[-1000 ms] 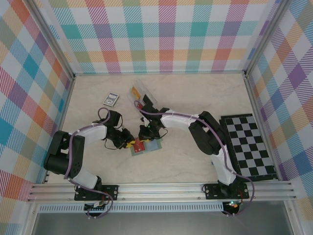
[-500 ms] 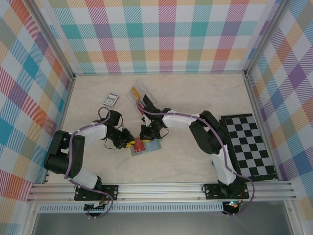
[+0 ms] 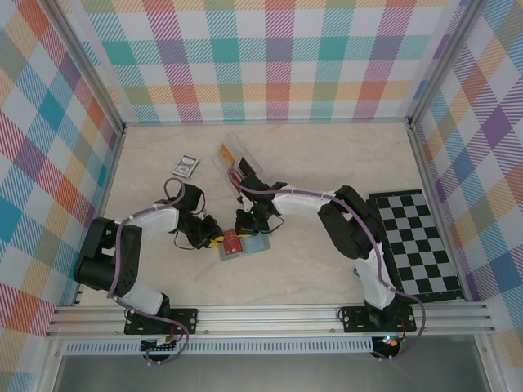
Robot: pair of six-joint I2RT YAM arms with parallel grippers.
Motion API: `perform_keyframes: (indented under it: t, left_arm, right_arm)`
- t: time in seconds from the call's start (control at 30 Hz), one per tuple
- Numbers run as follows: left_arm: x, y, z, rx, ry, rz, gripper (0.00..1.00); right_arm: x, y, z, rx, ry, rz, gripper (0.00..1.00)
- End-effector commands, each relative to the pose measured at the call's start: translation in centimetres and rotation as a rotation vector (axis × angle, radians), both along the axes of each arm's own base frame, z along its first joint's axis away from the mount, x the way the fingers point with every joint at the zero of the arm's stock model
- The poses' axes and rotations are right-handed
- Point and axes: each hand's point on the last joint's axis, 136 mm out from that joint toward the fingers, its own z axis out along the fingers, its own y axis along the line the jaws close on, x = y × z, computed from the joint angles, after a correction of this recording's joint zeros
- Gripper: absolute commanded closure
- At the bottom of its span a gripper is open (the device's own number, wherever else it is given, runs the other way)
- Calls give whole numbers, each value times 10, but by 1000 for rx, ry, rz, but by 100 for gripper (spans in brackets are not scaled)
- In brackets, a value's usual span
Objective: Take the credit cards out of the card holder
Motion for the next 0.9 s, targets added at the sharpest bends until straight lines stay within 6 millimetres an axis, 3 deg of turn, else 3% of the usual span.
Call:
perform_keyframes:
  t: [0.0,0.17,0.4,0.87]
  left_arm:
    - [-4,-1,2,6,8,-27,84]
    - [3,-11,19,-57,-59,-49,84]
    - [0,-26,16,-79,-58,-99,84]
    - [-23,3,-17,107,76,-101,90]
  right_arm:
    - [-3,-21,-9,-83,14,-30,92]
    - [-4,-19,-8,-72,15,-28,93]
    - [-4,-16,-8,-32,43,-32,93]
    - [-9,-7,-2,138,126,-1,84]
